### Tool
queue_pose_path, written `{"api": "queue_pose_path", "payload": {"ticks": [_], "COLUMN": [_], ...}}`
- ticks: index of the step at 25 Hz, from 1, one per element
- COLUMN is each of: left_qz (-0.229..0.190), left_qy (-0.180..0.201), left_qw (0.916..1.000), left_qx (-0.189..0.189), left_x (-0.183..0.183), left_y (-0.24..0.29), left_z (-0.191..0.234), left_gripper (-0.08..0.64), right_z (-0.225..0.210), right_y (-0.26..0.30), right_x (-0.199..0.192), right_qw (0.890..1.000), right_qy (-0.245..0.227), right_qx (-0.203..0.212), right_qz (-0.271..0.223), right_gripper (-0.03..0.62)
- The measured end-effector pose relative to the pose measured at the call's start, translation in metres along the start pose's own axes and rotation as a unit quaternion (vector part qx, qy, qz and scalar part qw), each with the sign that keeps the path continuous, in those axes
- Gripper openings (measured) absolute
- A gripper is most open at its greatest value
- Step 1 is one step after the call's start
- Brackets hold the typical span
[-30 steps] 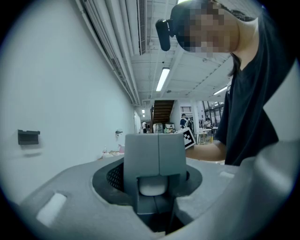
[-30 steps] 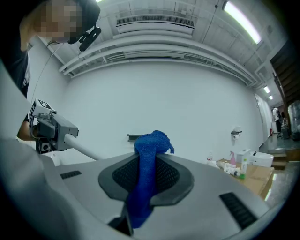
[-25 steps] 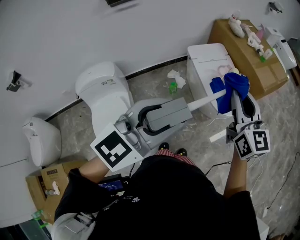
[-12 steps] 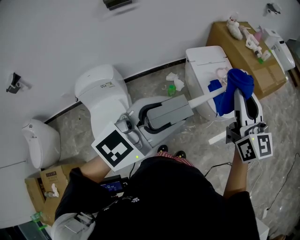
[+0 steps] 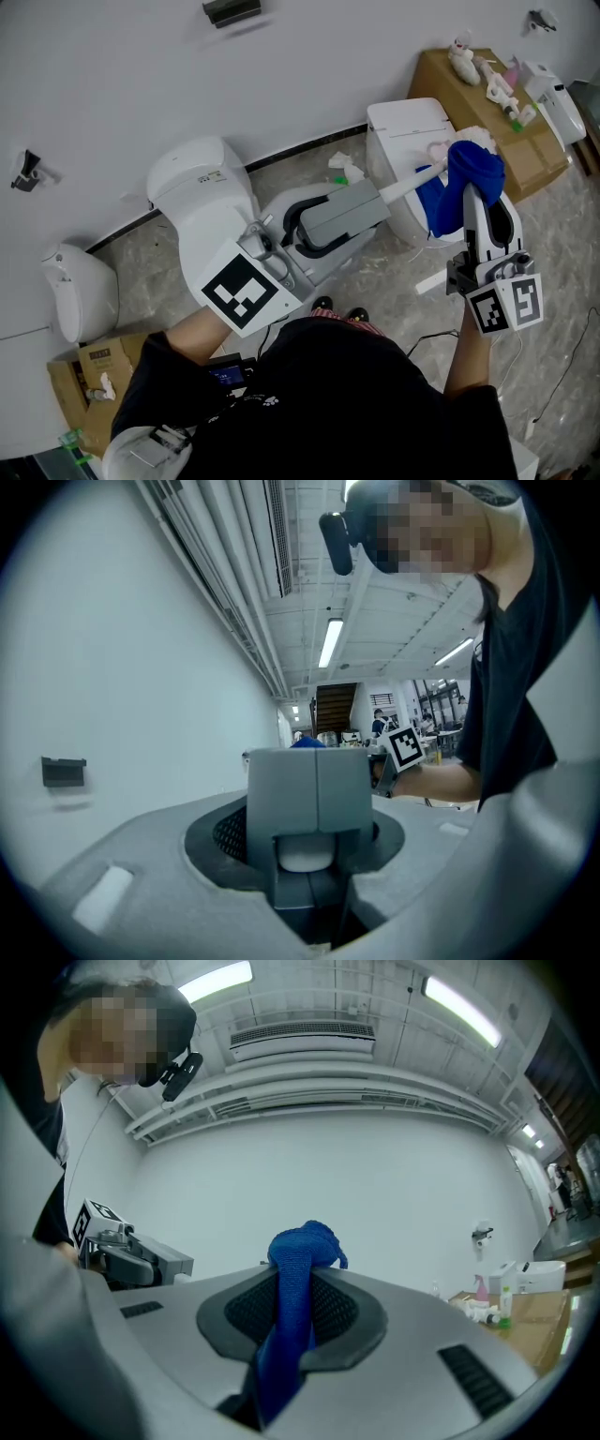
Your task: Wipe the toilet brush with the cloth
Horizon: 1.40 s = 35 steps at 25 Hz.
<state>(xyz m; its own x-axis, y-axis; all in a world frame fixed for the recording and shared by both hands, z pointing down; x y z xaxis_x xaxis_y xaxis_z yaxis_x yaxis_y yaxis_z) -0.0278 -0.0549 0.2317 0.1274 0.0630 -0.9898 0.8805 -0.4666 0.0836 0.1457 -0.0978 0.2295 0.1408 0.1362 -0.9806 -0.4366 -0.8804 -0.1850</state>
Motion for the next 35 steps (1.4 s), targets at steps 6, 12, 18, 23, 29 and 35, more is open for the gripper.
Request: {"api": "queue_pose_path", "payload": {"ticks": [6,12,18,23,29,35], "left_qz": [-0.004,-0.01,-0.008,-0.004,0.0,0.001], "left_qy": [0.014,0.025,0.024,0.023,0.014,0.016], "left_qw": [0.9999,0.9995,0.9996,0.9997,0.9998,0.9999], "left_qx": [0.009,0.014,0.012,0.01,0.011,0.005], "left_x": [-0.001,0.003,0.007,0.005,0.003,0.002], "left_y": [0.007,0.007,0.007,0.007,0.008,0.008], "left_z": [0.004,0.004,0.003,0.004,0.004,0.004], "left_gripper": [0.181,0.181,0.181,0.181,0.181,0.181], "right_z": [0.008,0.016,0.026,0.034,0.035,0.034], "right_y": [0.0,-0.003,-0.007,-0.01,-0.011,-0.012], "right_x": [0.005,0.011,0.014,0.013,0.01,0.011], "right_qw": [1.0,0.999,0.999,0.999,0.999,0.999], "right_qy": [-0.006,-0.011,-0.009,0.001,-0.001,-0.003], "right_qx": [0.028,0.034,0.039,0.053,0.054,0.048], "right_qz": [0.008,0.002,0.003,0.0,0.006,0.008], "right_gripper": [0.069,0.067,0.067,0.067,0.066,0.064]}}
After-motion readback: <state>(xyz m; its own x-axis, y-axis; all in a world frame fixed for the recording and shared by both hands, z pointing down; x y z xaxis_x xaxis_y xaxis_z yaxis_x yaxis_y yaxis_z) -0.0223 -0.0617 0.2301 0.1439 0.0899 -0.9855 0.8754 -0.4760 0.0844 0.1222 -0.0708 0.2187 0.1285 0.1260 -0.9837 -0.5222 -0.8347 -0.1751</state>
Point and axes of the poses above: the fingertips, and each gripper's own axes: y forward along the fingers, z to its left, x out of its top, the point moved 2 cm from there along -y, backward along the fingers, and after that the axes turned 3 degrees about -x, right-handed, at the moved point
